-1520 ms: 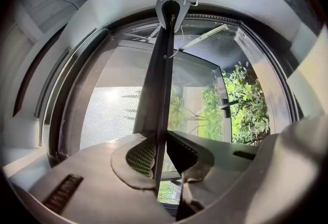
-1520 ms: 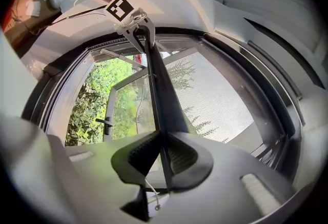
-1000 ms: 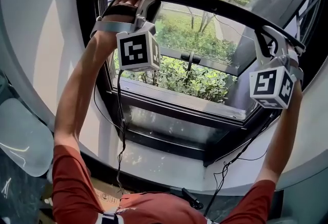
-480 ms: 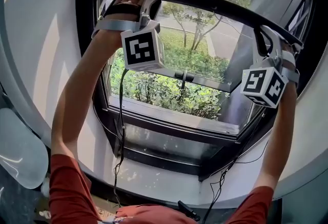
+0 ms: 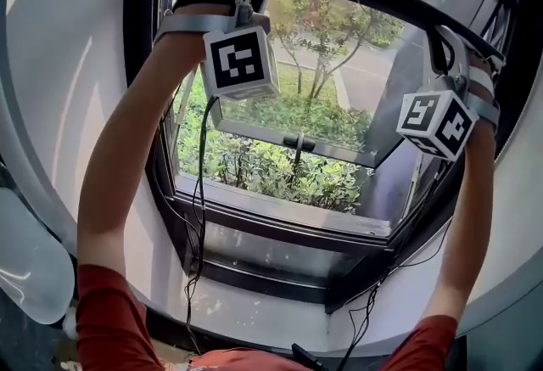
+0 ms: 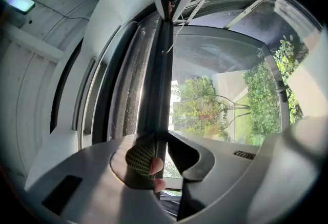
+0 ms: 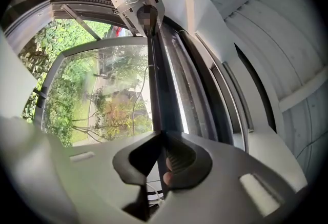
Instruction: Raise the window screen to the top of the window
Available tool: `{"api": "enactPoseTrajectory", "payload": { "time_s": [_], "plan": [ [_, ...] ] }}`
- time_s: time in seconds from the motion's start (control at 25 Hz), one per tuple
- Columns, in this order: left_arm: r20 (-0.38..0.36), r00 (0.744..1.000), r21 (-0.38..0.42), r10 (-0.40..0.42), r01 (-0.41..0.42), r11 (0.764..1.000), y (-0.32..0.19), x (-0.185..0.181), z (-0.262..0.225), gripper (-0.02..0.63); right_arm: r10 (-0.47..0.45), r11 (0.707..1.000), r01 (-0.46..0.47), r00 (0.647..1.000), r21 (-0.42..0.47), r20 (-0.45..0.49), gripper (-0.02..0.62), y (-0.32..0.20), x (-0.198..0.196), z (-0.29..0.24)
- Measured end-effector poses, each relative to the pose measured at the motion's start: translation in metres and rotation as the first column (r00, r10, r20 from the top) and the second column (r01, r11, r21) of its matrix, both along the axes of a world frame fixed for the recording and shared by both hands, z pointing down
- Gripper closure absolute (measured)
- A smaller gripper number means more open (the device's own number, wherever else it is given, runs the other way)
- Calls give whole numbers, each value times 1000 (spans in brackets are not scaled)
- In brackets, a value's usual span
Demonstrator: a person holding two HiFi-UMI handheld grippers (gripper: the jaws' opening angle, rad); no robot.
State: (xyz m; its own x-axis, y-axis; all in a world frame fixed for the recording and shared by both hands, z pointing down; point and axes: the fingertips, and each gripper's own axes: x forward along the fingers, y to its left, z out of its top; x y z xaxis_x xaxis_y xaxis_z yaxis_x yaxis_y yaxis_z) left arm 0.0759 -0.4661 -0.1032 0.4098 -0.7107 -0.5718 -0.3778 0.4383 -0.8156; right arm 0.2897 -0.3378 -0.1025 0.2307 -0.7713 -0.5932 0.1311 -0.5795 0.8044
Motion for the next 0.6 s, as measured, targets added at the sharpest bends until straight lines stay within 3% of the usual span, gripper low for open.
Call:
{"api": "enactPoseTrajectory", "payload": {
  "time_s": [0.2, 0.6],
  "plan": [
    [23, 999, -22, -24, 25, 999, -1, 1, -13, 529, 31, 999, -31, 999, 16, -20, 555, 0, 1, -19],
    [-33, 998, 53, -56, 57, 997, -1, 0, -75, 529, 88, 993, -86, 996, 79, -25, 555, -1, 4, -74]
  ]
}}
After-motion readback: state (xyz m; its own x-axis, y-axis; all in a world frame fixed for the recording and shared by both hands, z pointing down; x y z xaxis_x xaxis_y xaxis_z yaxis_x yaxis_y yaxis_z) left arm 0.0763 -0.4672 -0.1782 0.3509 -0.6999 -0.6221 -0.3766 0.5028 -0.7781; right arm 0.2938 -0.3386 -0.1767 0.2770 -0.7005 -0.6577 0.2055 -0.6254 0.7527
